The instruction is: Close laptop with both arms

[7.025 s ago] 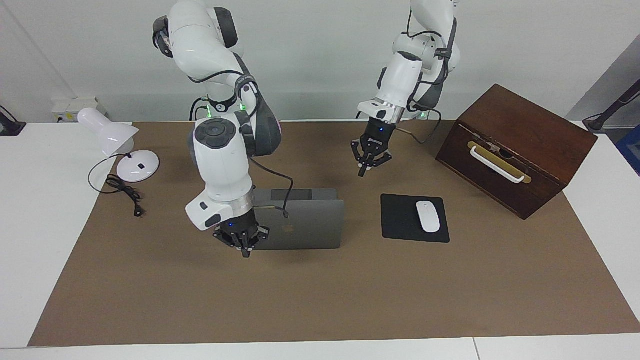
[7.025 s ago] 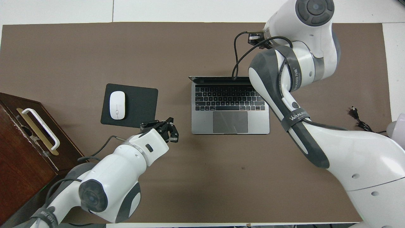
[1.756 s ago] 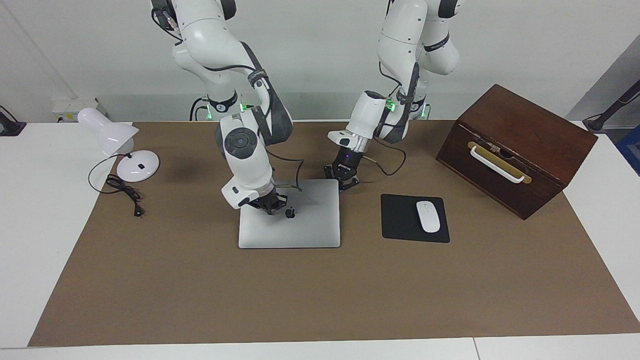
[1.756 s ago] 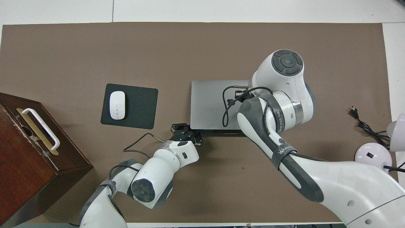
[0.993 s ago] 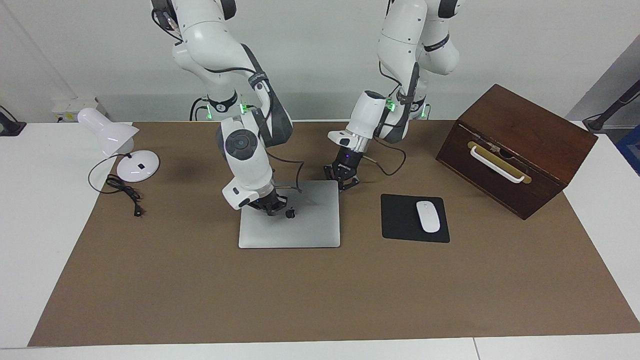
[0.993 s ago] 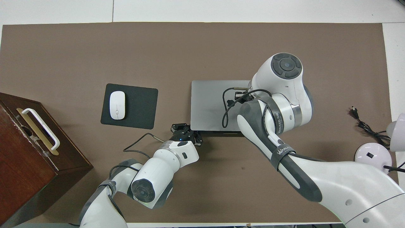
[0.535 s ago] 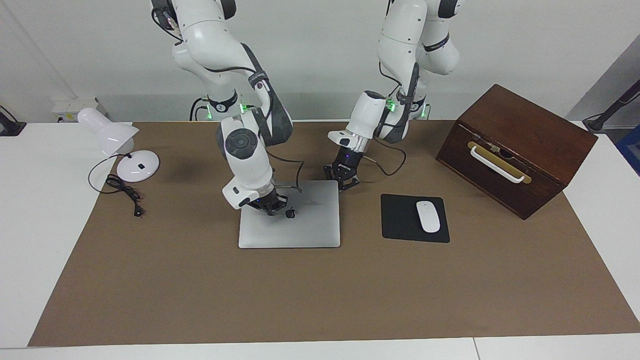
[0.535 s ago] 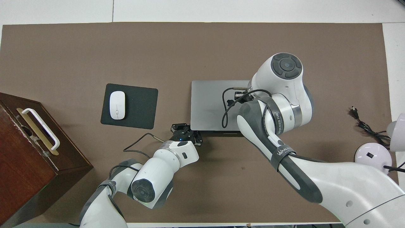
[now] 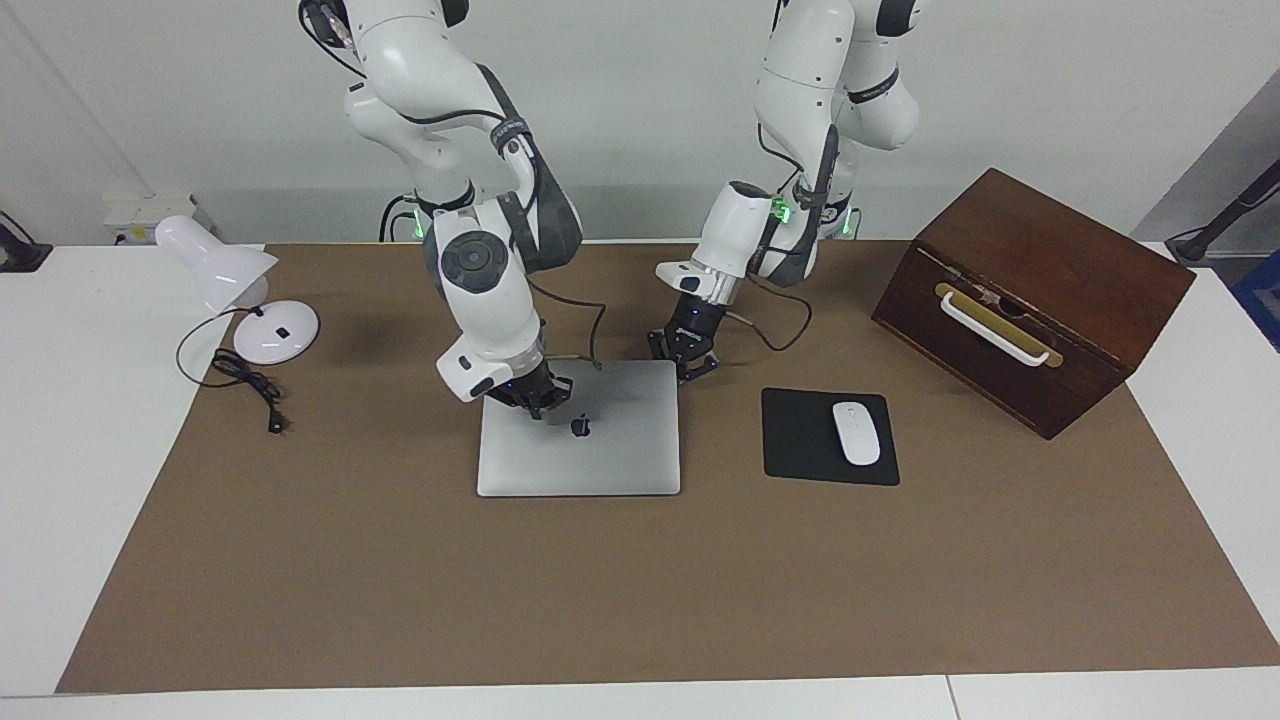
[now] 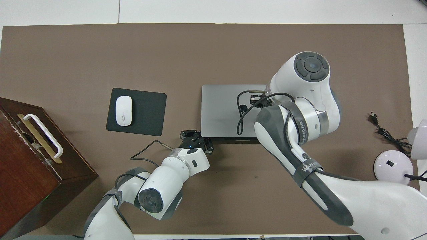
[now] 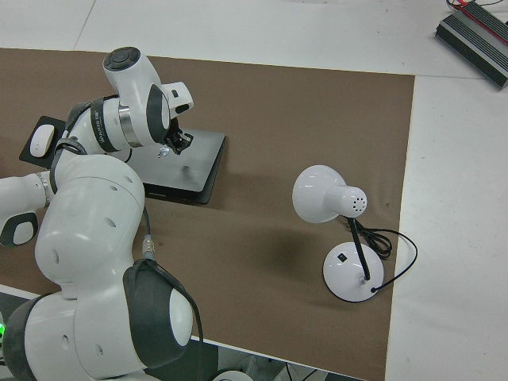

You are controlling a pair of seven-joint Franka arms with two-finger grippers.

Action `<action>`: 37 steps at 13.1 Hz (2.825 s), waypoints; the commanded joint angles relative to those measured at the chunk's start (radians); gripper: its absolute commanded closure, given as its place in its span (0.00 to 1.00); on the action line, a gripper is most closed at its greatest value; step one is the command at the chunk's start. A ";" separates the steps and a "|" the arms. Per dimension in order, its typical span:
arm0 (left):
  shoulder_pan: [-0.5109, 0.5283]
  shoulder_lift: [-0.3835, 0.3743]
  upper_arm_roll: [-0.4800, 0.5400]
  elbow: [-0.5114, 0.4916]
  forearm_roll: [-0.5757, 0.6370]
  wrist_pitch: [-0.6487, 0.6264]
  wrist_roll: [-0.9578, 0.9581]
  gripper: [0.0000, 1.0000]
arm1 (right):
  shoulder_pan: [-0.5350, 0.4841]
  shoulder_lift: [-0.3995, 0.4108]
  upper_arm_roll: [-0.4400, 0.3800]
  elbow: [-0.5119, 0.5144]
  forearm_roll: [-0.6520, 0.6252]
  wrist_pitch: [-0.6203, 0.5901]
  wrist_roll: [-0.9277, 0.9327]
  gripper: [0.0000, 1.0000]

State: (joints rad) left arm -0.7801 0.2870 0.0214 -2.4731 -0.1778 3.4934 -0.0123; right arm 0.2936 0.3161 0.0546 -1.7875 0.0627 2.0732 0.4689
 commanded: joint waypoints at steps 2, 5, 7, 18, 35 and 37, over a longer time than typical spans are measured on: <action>0.030 0.031 0.005 -0.010 0.001 -0.004 -0.011 1.00 | -0.050 -0.083 0.001 -0.004 0.029 -0.094 -0.035 1.00; 0.038 0.005 0.003 -0.015 0.001 -0.016 -0.018 1.00 | -0.135 -0.159 -0.002 0.022 0.025 -0.207 -0.146 1.00; 0.038 -0.035 0.003 -0.029 0.001 -0.060 -0.020 1.00 | -0.209 -0.205 -0.002 0.039 0.013 -0.267 -0.258 1.00; 0.074 -0.432 0.008 -0.058 0.000 -0.719 -0.055 1.00 | -0.344 -0.301 -0.007 0.108 -0.110 -0.280 -0.572 0.43; 0.564 -0.643 0.015 0.382 0.146 -1.749 0.187 1.00 | -0.353 -0.330 -0.021 0.092 -0.078 -0.306 -0.489 0.00; 0.625 -0.638 0.015 0.425 0.146 -1.758 0.186 0.37 | -0.353 -0.330 -0.021 0.092 -0.078 -0.306 -0.489 0.00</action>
State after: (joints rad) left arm -0.2071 -0.3573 0.0489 -2.0962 -0.0475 1.7697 0.1644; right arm -0.0456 0.0051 0.0270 -1.6817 -0.0296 1.7779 -0.0267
